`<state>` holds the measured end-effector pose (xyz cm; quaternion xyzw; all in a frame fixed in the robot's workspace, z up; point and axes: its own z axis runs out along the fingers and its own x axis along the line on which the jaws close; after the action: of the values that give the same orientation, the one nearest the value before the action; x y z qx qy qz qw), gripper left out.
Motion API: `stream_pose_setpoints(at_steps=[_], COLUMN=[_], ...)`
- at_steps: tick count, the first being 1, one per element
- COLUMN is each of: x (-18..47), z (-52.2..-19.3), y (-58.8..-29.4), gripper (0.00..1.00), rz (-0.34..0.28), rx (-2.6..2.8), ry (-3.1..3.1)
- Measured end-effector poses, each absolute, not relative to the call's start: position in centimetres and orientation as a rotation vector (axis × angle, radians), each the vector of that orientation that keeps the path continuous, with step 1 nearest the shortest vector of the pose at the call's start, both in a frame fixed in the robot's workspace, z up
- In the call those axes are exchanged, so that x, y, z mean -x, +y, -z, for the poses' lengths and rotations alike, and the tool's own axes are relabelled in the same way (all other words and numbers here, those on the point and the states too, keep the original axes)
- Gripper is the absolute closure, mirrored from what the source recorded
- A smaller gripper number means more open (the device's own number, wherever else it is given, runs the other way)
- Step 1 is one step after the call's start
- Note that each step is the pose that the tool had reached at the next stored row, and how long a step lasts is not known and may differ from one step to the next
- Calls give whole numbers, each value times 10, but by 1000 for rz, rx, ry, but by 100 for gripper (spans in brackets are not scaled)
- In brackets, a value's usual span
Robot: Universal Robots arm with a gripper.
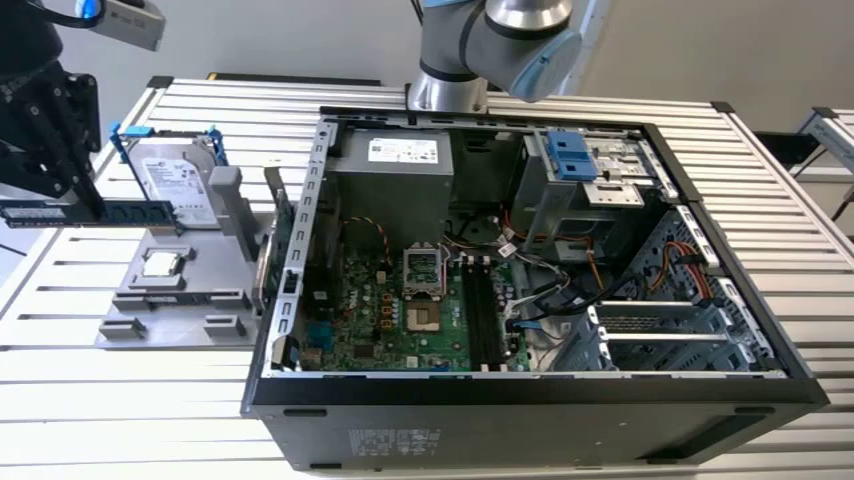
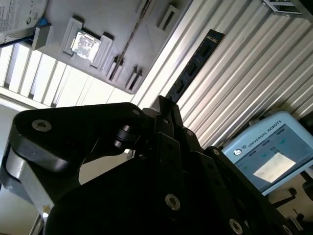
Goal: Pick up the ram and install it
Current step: 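Pick up the ram and move it above insertion slot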
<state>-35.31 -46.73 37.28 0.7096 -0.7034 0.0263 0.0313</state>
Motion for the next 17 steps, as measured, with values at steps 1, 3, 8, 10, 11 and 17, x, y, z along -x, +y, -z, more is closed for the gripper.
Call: stream_pose_setpoints(at_steps=[1, 3, 8, 10, 11, 17], x=[353, 353, 351, 349, 348, 343], z=[-373, -373, -373, -373, -373, -373], y=[-467, -467, -467, -467, -467, -467], gripper=[100, 100, 100, 100, 100, 100], rz=[-82, -82, -82, -82, -82, -82], rx=[-2186, -2185, -2186, -2185, -2186, -2186], ry=[-2167, -2167, -2167, -2167, -2167, -2167])
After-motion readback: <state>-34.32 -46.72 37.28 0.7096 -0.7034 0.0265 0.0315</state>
